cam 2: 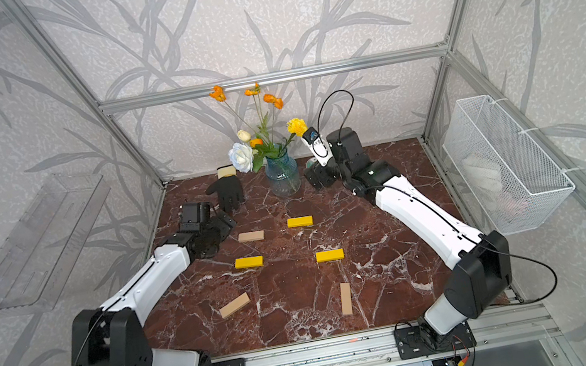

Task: Assemble the number 6 with building blocks
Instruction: Place the building block at the center of the board, then pick up the building block from the center of the board.

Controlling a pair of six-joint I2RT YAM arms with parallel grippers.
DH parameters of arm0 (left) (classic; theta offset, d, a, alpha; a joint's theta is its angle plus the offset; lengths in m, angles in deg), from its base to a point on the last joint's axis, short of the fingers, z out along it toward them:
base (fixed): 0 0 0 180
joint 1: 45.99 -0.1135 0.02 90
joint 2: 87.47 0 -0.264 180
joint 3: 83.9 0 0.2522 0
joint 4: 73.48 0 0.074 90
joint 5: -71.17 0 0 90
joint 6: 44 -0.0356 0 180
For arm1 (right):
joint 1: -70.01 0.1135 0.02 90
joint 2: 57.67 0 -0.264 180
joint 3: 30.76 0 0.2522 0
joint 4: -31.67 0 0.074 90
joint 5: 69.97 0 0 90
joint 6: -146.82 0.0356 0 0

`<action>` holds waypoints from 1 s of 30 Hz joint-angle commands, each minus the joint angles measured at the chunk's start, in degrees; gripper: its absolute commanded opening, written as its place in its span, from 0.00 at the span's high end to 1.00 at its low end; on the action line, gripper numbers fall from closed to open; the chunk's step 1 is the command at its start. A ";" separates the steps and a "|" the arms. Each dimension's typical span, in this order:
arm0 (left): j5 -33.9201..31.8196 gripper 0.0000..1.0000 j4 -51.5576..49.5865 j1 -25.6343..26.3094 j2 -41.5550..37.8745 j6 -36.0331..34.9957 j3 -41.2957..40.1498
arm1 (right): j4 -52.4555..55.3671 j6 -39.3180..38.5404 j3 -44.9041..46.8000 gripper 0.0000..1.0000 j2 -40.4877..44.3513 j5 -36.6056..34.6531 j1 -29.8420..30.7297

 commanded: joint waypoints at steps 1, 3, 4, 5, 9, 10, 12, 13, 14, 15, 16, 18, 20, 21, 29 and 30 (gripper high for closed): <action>3.44 0.05 -8.88 1.50 5.08 20.17 4.68 | 12.30 6.11 -2.08 0.02 -2.76 0.69 0.55; 3.55 0.06 -9.41 2.20 7.16 23.47 6.77 | 10.37 6.25 -0.40 0.02 -1.72 -0.25 0.62; 3.07 0.06 -9.97 2.50 8.38 24.40 8.16 | 8.88 5.95 0.91 0.02 -0.88 -0.67 0.47; 2.97 0.06 -11.09 2.62 9.83 25.02 9.79 | 7.53 5.75 2.15 0.02 -0.24 -1.20 0.46; 4.41 0.06 -13.54 2.96 14.86 26.85 14.28 | 7.67 5.23 2.66 0.01 -0.14 -2.15 -0.45; 5.16 0.06 -13.52 3.12 16.01 27.55 14.94 | 8.46 4.97 2.22 0.01 -0.57 -2.13 -0.82; 6.52 0.06 -13.60 3.54 18.18 28.38 15.96 | 9.62 4.41 1.66 0.01 -1.16 -1.89 -1.37; 6.74 0.06 -14.10 3.92 19.28 28.53 16.60 | 9.95 4.19 1.63 0.01 -1.34 -1.88 -1.66; 6.66 0.06 -14.59 4.32 20.19 28.55 17.27 | 10.01 4.14 1.62 0.01 -1.43 -1.76 -1.88; 6.54 0.06 -15.17 4.62 20.99 28.56 18.01 | 10.14 4.11 1.69 0.01 -1.52 -1.79 -2.10; 6.64 0.06 -15.58 4.92 21.91 28.61 18.69 | 10.15 4.12 1.78 0.01 -1.60 -1.63 -2.29; 7.38 0.06 -14.89 5.15 23.68 29.17 19.62 | 9.81 4.10 1.97 0.01 -1.78 -1.86 -2.54; 8.44 0.06 -14.64 5.25 25.86 29.83 21.07 | 9.67 3.91 1.98 0.01 -2.09 -1.98 -2.57; 8.48 0.07 -15.32 5.38 26.63 29.82 22.17 | 9.80 3.75 1.93 0.01 -2.29 -2.05 -2.63; 9.09 0.16 -17.27 6.31 29.96 31.74 23.67 | 11.10 2.12 0.27 0.02 -4.41 -3.07 -2.79; 9.24 0.21 -17.26 6.31 30.54 31.73 23.43 | 11.10 2.04 0.14 0.02 -4.59 -3.03 -2.85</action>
